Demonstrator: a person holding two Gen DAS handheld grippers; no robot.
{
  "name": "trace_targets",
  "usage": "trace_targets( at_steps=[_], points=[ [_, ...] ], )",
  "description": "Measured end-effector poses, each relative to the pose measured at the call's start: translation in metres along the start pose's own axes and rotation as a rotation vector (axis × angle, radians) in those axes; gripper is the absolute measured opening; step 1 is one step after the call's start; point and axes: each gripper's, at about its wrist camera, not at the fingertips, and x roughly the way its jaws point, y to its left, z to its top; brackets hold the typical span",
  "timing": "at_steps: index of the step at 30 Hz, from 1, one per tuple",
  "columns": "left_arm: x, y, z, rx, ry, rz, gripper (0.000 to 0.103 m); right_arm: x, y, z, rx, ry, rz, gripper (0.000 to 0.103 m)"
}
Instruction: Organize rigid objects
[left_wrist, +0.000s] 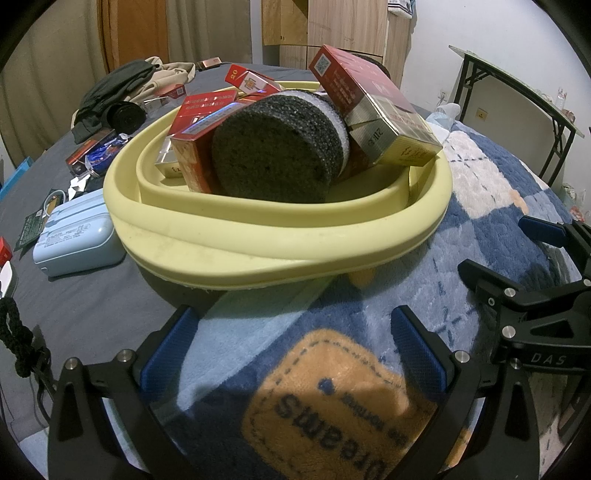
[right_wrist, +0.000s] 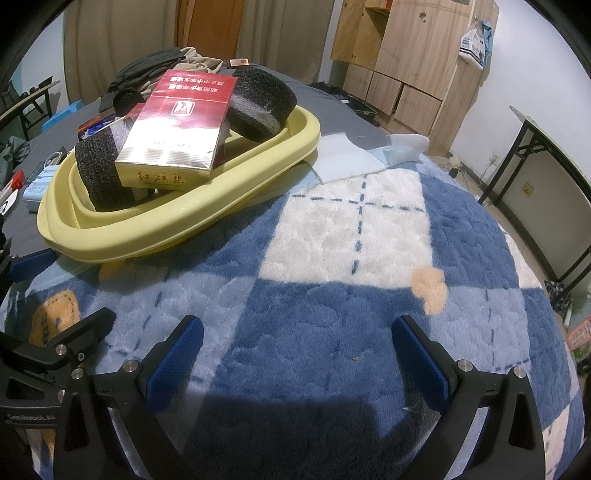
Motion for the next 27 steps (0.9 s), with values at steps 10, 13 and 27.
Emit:
trace_targets(
  at_steps=[10,13,27],
  points=[
    [-0.0004,0.0001,-0.0003,0.002,0.000,0.002,0.103,-0.0004,-0.0003,-0.0002,-0.001,0.001,-0.001,0.103],
    [-0.0013,0.0012,-0.0007,0.001,0.000,0.001,0.103,-0.0006,0.0002,0.0001,0.002,0.002,0.003,0.103],
    [-0.0006,-0.0002,-0.0005,0.000,0.000,0.002,0.103,0.0017,-0.0059,0.0017,-0.001,0.003,0.002,0.103]
  ],
)
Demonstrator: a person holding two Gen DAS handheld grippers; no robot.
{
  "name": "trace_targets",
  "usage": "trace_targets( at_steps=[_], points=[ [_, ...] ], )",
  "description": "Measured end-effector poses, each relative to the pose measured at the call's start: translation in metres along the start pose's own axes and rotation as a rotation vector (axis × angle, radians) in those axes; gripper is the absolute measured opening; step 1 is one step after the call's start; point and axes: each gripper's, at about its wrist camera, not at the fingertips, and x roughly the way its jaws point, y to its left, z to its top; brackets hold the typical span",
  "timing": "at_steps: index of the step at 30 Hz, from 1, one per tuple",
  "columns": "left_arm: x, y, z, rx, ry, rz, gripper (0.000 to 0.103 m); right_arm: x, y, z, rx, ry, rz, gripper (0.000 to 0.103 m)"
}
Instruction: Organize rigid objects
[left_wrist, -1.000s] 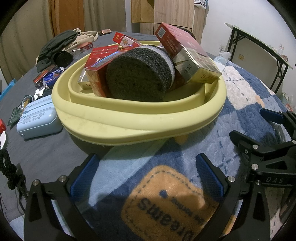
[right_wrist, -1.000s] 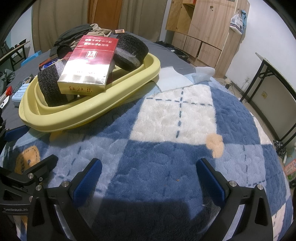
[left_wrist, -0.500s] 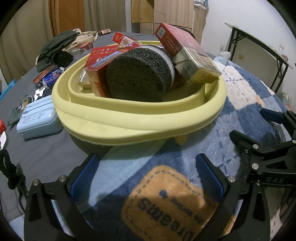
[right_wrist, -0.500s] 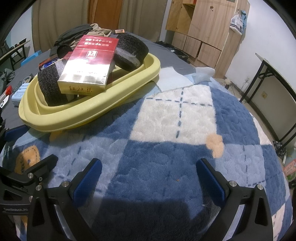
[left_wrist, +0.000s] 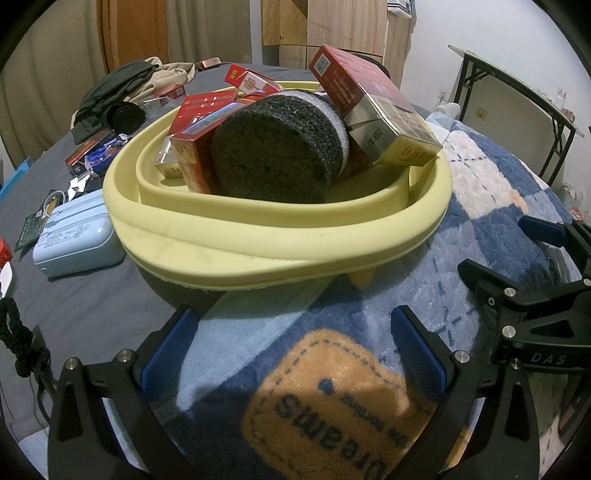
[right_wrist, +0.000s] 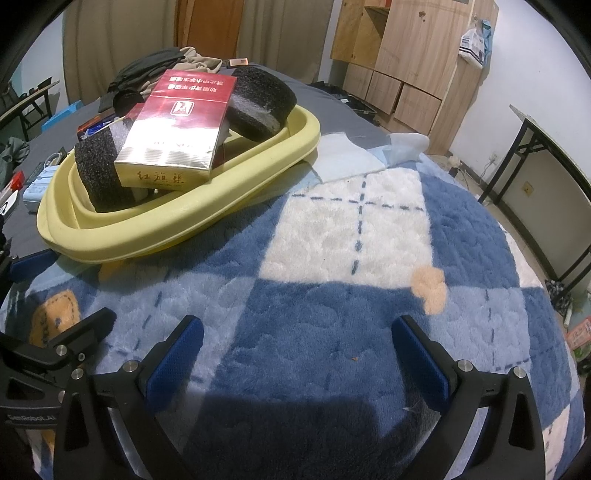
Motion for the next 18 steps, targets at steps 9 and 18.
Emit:
trace_targets(
  at_steps=[9,18],
  points=[
    [-0.0003,0.0006,0.0000,0.000,0.000,0.000,0.103,-0.0002,0.0021,-0.0005,-0.001,0.000,-0.001,0.103],
    [-0.0002,0.0007,-0.0002,0.000,0.000,0.000,0.103,0.0000,0.0023,-0.0002,-0.001,-0.001,-0.001,0.103]
  ],
)
